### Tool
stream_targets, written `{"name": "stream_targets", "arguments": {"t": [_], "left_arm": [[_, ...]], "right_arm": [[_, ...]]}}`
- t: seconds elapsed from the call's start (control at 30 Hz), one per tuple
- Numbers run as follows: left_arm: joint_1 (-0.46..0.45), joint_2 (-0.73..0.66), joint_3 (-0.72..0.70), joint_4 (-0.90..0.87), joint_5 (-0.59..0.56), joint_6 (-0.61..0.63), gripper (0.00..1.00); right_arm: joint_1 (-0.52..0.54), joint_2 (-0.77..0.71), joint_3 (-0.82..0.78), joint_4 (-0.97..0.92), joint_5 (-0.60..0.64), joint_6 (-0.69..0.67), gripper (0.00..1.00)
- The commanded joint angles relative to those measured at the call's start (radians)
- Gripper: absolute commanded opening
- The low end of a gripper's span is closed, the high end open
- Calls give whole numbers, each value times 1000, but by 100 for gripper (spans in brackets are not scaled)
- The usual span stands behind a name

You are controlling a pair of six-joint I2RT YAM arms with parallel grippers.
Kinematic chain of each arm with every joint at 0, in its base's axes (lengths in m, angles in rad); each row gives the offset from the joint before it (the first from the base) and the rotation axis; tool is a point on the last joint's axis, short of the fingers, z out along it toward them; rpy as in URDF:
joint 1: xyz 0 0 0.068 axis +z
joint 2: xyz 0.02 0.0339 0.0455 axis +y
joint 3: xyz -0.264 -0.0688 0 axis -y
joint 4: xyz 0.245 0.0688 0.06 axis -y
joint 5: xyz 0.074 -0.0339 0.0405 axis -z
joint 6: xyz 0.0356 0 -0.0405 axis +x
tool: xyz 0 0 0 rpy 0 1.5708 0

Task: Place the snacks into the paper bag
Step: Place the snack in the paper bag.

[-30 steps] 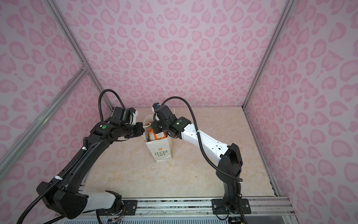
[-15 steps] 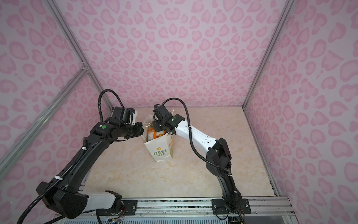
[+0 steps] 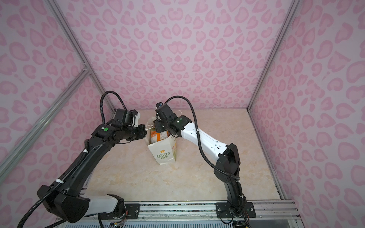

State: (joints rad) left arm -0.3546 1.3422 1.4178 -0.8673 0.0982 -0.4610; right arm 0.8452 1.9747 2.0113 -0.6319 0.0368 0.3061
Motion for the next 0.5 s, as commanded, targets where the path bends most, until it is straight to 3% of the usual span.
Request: {"name": "stream_targets", "arguments": {"t": [0.0, 0.2, 0.47], "left_arm": [[2, -6, 3, 20, 7, 4, 4], [1, -5, 3, 20, 9, 4, 4], [1, 0, 1, 21, 18, 2, 4]], "right_arm": [[11, -46, 12, 28, 25, -56, 73], [11, -175, -16, 12, 144, -118, 80], [22, -331, -169, 36, 349, -171, 86]]}}
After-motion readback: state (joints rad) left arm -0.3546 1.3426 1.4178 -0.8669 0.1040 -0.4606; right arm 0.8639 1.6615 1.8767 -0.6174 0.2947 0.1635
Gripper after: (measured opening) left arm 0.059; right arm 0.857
